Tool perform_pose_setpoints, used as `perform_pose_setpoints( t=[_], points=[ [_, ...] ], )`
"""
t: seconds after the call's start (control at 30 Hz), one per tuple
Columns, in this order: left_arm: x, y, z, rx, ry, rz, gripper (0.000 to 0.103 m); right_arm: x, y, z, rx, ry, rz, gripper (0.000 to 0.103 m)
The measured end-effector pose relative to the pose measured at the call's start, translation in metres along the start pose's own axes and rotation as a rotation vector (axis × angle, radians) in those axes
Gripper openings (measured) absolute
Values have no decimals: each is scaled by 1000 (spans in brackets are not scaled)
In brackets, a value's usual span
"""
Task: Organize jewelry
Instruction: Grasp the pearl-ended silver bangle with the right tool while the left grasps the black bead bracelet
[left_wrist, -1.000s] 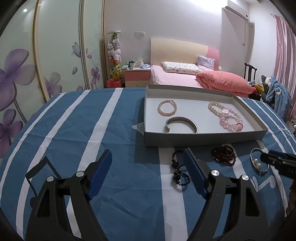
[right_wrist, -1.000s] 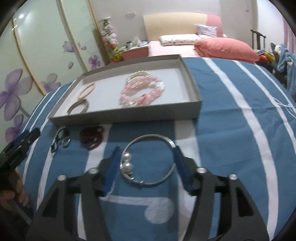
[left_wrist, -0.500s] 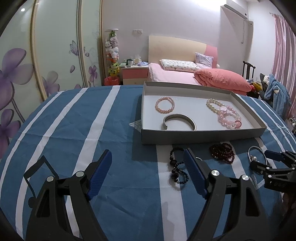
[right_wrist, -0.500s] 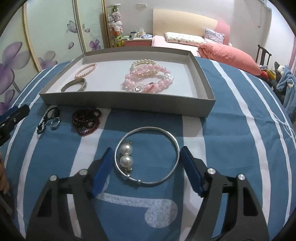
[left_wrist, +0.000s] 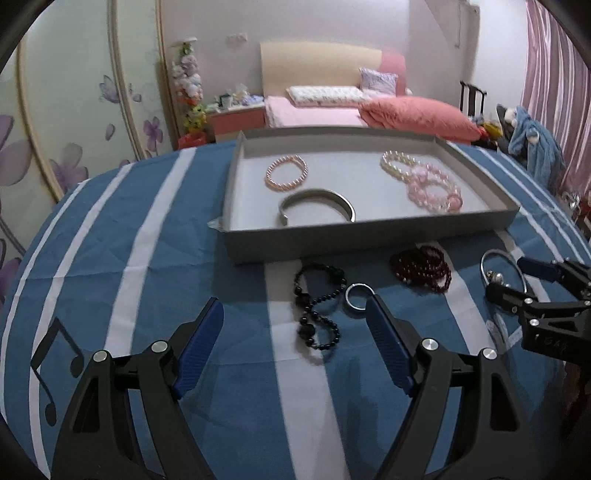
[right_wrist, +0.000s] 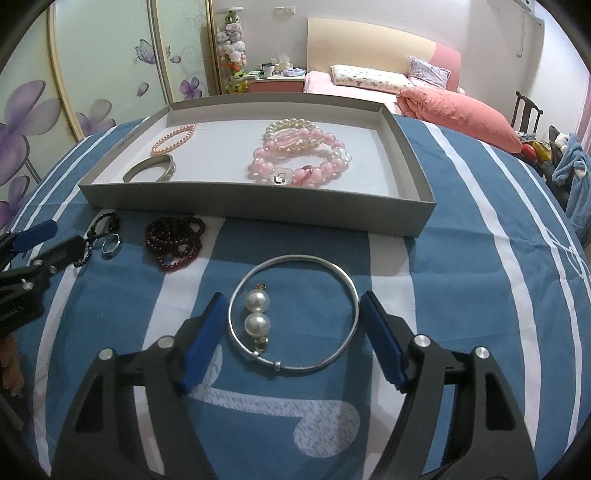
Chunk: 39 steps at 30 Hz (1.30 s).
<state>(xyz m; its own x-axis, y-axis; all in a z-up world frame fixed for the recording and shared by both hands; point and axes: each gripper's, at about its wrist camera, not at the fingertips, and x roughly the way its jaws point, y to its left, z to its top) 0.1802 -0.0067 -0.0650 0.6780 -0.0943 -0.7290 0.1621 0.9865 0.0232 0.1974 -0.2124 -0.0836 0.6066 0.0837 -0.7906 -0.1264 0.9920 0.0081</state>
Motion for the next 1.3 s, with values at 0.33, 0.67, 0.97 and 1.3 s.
perform_pose_setpoints(
  t=[0.33,0.67,0.97,1.3],
  points=[
    [6,-1,0,-8,39,-13,63,0,0,0,-3,0,7,72],
    [10,1,0,3,73,-1,29,0,0,0,-5,1,6,72],
    [10,0,1,13,73,6,29,0,0,1,-18,8,6,72],
    [5,2,-1,5,56,-32,10,-2,-1,-1,-5,-3,12,71]
  ],
)
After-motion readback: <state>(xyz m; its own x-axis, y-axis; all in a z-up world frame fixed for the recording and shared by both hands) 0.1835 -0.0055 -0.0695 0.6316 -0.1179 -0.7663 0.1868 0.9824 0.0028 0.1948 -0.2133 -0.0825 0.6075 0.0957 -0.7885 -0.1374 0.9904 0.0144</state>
